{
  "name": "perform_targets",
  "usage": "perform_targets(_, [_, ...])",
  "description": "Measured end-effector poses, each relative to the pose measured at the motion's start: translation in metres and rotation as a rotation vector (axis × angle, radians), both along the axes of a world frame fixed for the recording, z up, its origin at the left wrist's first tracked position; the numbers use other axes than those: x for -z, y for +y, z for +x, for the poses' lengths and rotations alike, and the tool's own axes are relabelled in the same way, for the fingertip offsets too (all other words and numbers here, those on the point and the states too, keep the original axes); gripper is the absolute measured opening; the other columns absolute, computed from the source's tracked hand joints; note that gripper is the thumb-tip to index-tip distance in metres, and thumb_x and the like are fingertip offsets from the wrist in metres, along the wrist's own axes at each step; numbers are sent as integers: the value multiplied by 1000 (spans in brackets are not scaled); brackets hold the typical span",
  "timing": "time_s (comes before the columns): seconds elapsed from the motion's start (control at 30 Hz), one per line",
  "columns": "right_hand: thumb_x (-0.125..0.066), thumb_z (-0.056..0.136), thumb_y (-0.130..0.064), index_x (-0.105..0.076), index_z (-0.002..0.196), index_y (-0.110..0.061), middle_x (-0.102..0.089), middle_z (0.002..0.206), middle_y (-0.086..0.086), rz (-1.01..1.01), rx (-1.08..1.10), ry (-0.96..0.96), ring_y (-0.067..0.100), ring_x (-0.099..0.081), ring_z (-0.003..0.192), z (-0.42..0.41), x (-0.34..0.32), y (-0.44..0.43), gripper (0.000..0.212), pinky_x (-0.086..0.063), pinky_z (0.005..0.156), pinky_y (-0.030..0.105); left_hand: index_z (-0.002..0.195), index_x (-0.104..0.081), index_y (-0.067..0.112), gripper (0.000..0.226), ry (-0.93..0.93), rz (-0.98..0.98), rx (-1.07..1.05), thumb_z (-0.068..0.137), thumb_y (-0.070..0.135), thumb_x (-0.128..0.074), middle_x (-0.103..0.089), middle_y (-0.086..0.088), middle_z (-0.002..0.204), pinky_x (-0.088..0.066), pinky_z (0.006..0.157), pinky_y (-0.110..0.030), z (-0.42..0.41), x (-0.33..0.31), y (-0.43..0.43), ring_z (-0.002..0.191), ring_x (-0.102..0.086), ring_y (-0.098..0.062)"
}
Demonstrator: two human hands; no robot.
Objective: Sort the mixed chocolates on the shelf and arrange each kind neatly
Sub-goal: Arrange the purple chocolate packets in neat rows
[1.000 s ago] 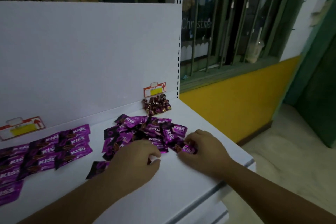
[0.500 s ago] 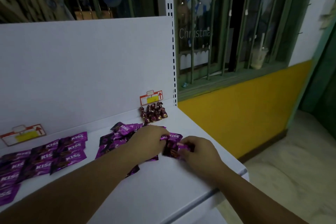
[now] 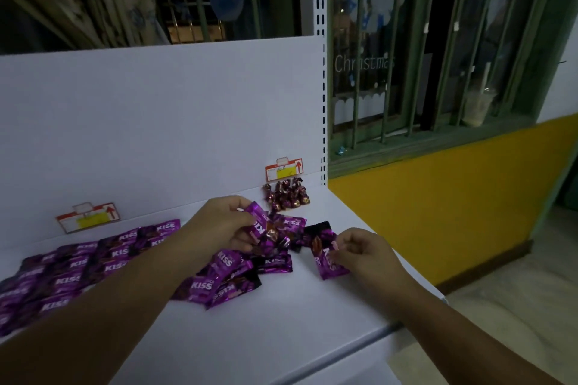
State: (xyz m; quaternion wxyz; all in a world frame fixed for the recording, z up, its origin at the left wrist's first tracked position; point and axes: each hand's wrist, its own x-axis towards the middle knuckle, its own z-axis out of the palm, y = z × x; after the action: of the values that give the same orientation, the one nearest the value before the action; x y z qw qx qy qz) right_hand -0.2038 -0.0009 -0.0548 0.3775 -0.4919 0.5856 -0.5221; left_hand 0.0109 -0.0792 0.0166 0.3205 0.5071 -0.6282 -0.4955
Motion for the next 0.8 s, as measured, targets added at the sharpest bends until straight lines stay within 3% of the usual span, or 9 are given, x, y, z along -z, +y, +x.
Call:
perform_targets(0.1, [-66, 80, 6, -58, 67, -11, -56, 49, -6, 38, -176, -117, 8, -51, 49, 14, -15, 0, 23, -40, 50, 18, 95, -62, 6, 12, -1, 76, -26, 89, -1, -54, -68, -15, 74, -59, 60, -34, 20, 1, 12, 57, -67, -22])
perform_targets(0.23, [-68, 79, 5, -58, 73, -11, -55, 51, -5, 44, -360, -133, 9, -53, 50, 42, -29, -6, 20, -47, 53, 23, 97, -63, 7, 14, 38, 102, -83, 91, 2, -51, -70, -13, 72, -59, 61, -36, 49, 3, 23, 60, -68, -24])
perform_targets(0.33, [-66, 78, 9, -57, 71, -12, -55, 54, -3, 48, -442, -117, 8, -52, 51, 67, -33, -15, 23, -48, 55, 22, 97, -65, 6, 18, 15, 89, -134, 90, -1, -50, -70, -21, 82, -59, 60, -35, 77, 4, 28, 71, -69, -32])
perform_targets(0.43, [-63, 80, 9, -58, 72, -13, -56, 54, -7, 42, -493, -91, 7, -50, 51, 90, -31, -25, 25, -45, 55, 20, 94, -65, 6, 22, 7, 104, -155, 87, -7, -48, -70, -15, 75, -59, 68, -41, 107, 8, 33, 69, -68, -29])
perform_targets(0.57, [-59, 81, 13, -50, 71, -13, -46, 48, -10, 28, -577, -19, 4, -38, 43, 118, -30, -33, 30, -34, 47, 16, 97, -64, 7, 33, -24, 151, -201, 86, -15, -43, -66, -8, 59, -55, 52, -29, 145, 16, 38, 55, -63, -22])
perform_targets(0.7, [-62, 81, 9, -61, 70, -16, -61, 59, -9, 32, -616, 131, 5, -51, 53, 150, -31, -40, 27, -43, 56, 21, 99, -64, 11, 30, -72, 164, -264, 84, -12, -52, -67, -12, 70, -53, 48, -28, 180, 20, 38, 56, -63, -21])
perform_targets(0.8, [-63, 85, -1, -67, 76, -20, -68, 71, 1, 18, -612, 302, 15, -57, 61, 174, -32, -46, 22, -50, 62, 33, 96, -65, 15, 27, -73, 150, -365, 83, -8, -57, -66, -9, 66, -51, 46, -27, 213, 16, 36, 53, -61, -19])
